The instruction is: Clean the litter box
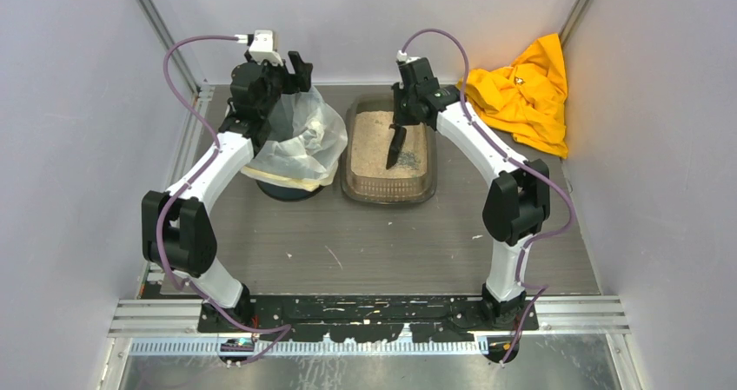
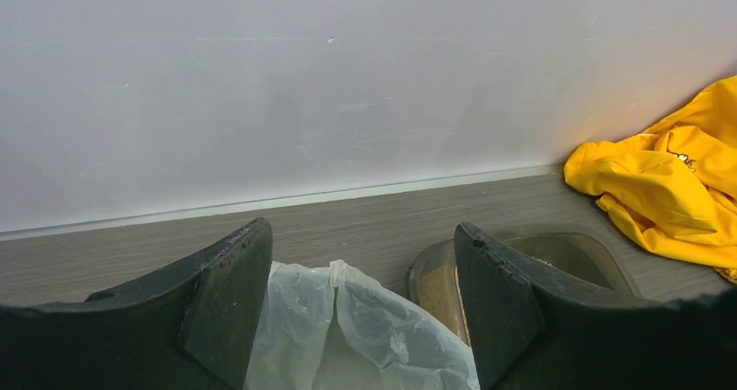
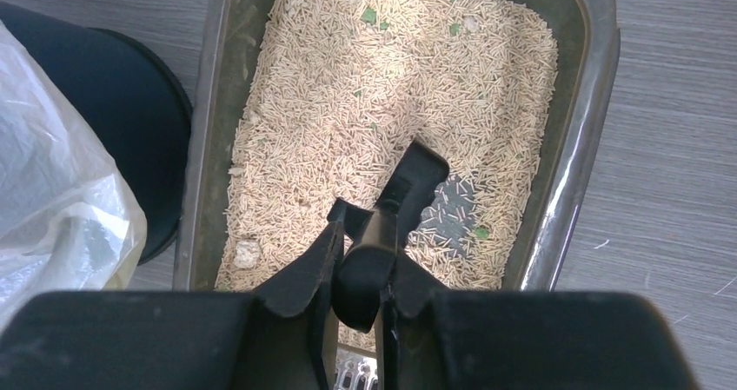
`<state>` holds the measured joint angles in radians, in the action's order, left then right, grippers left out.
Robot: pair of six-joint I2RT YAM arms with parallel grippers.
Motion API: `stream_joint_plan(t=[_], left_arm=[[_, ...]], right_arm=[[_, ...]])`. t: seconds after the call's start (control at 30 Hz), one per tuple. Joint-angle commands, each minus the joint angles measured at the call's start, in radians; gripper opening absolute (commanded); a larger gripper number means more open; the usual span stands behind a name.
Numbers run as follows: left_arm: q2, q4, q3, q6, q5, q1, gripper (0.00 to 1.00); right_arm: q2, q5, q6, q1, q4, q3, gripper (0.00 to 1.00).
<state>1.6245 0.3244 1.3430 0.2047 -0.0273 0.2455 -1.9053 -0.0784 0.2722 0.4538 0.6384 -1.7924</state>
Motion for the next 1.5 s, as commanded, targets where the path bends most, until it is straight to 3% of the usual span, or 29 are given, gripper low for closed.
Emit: stream_joint_plan(t=[0.0,0.53,0.9,1.07,1.2,1.47], left_arm=[[-0.043,0.042,-0.001,-0.006,-0.007,-0.005,0.76],[-0.03,0.054,0.005,0.013,-0.028,-0.005,0.76],[-0.005,0.053,0.032,0.009,-0.025,-0.005,0.76],[0.01,0.053,0.047,0.009,-0.028,-0.004,0.76],[0.015,0.05,0.051,0.007,-0.029,-0.005,0.76],[0.01,0.045,0.05,-0.002,-0.025,-0.005,0.76]], right_arm=[[0.031,0.059,0.039,-0.003,-0.042,-0.058,0.01],[0.145,0.014,-0.045,-0.054,0.048,-0.057,0.01],[0.239,-0.031,-0.09,-0.033,0.078,0.146,0.01],[0.282,0.055,-0.078,-0.037,-0.022,0.307,0.01],[0.306,0.234,-0.037,-0.073,-0.156,0.43,0.01],[0.275,0.507,0.037,-0.2,-0.312,0.522,0.01]])
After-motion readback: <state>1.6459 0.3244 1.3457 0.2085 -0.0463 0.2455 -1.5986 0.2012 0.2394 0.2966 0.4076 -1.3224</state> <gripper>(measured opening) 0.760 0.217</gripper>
